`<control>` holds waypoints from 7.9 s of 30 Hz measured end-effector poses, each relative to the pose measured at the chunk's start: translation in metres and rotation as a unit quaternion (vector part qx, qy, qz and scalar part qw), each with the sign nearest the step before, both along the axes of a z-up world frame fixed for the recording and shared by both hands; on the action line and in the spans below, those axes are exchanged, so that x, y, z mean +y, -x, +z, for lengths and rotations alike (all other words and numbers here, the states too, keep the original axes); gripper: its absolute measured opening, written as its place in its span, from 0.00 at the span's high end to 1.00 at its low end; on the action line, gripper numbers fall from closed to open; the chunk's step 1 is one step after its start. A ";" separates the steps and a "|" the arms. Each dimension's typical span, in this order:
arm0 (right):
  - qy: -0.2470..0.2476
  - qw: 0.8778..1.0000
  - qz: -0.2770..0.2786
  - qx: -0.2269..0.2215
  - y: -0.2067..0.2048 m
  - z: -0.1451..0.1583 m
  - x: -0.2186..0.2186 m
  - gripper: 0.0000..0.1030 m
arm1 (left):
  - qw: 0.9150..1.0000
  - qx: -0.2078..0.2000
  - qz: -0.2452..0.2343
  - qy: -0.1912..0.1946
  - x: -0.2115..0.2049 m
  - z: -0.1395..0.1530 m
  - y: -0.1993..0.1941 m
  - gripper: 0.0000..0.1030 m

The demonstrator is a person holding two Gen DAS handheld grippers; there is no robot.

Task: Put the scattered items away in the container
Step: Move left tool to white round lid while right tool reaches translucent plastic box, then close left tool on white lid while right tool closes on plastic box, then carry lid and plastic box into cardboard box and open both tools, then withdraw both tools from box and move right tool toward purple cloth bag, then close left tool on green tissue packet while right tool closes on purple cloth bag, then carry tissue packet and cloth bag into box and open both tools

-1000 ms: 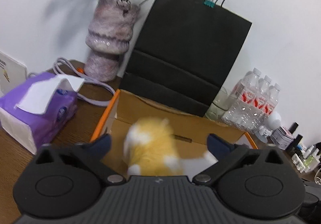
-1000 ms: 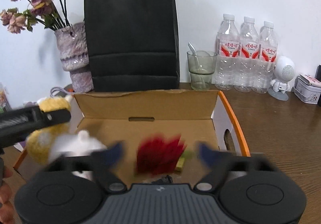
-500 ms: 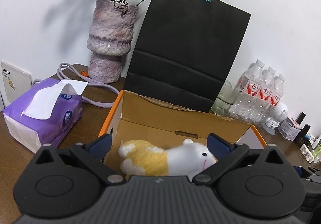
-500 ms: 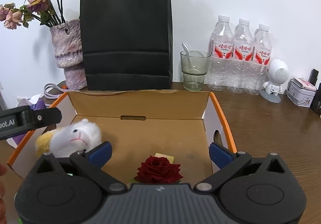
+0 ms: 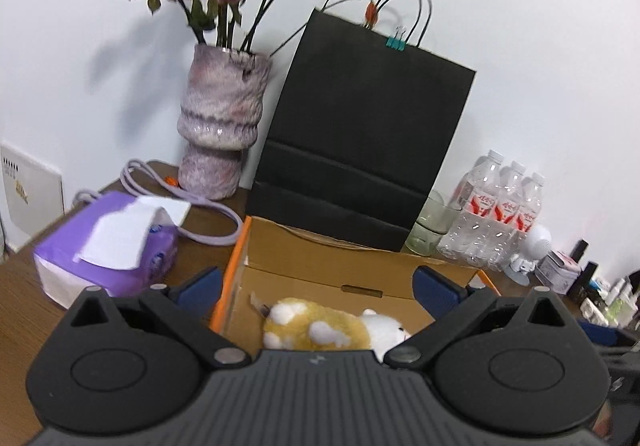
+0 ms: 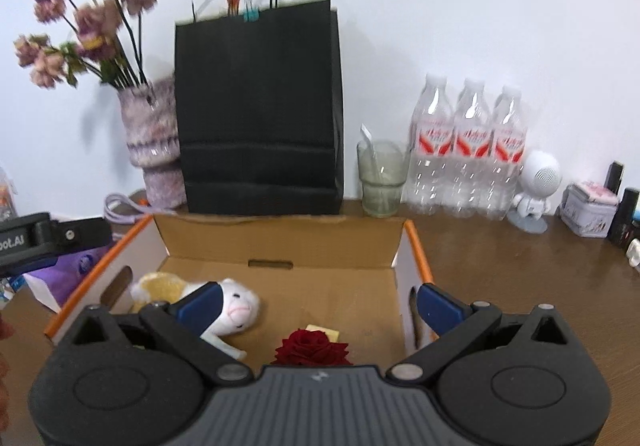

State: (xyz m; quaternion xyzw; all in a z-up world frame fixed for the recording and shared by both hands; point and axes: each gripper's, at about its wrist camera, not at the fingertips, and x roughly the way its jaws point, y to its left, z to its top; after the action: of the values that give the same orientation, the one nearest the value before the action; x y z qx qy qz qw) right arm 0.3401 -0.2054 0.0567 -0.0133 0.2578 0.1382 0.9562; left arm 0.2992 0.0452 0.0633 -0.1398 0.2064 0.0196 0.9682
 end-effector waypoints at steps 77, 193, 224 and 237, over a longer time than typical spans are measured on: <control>-0.013 1.000 -0.014 -0.007 0.156 -0.034 0.003 0.21 | 0.992 -0.005 -0.110 -0.053 -0.012 -0.026 0.122 0.61; 0.091 0.993 0.071 0.017 0.082 -0.083 0.019 0.71 | 0.984 0.113 -0.070 -0.115 -0.031 -0.102 0.071 0.55; 0.048 0.993 0.037 -0.098 0.138 -0.028 0.002 0.98 | 0.993 0.010 -0.077 -0.084 -0.030 -0.037 0.135 0.56; 0.052 0.987 0.026 -0.148 0.080 0.001 0.039 0.98 | 0.996 -0.039 -0.058 -0.050 -0.029 0.002 0.044 0.56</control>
State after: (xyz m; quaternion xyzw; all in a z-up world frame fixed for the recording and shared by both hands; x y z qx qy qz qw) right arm 0.2599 -0.1664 0.0577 -0.0898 0.1198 0.1457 0.9779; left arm 0.2555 0.0160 0.0650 -0.0794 0.1750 -0.0313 0.9809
